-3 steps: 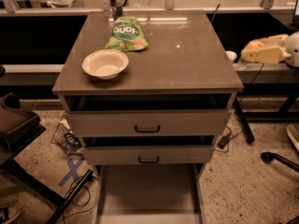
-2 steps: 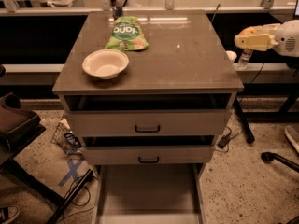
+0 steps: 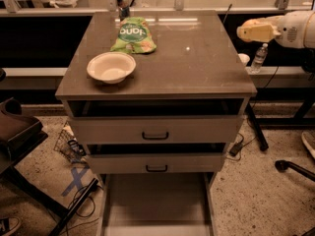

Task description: Pick orange from top drawer and place on counter

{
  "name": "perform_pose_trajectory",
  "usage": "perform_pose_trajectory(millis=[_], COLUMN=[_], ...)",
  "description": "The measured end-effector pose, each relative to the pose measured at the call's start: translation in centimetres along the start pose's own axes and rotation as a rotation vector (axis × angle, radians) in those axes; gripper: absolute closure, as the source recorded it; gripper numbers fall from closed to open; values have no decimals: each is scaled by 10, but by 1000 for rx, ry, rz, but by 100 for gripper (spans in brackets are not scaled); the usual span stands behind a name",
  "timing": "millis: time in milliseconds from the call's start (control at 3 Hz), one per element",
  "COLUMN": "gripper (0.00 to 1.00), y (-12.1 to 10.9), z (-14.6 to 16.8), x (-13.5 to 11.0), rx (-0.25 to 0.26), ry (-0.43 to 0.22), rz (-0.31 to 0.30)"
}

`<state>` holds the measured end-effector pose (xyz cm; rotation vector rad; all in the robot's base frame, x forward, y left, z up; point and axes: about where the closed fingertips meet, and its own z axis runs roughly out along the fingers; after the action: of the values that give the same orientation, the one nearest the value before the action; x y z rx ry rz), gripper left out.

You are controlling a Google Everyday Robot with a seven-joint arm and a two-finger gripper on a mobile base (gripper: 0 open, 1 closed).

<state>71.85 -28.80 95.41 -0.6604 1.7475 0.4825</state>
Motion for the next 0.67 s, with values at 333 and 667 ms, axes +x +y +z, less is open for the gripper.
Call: perform_pose_trajectory(millis=[333, 667], gripper=[100, 100], y=[-19, -35], z=[54, 117], x=[-20, -48], rx=[21, 68], ry=[3, 13], rz=[54, 103])
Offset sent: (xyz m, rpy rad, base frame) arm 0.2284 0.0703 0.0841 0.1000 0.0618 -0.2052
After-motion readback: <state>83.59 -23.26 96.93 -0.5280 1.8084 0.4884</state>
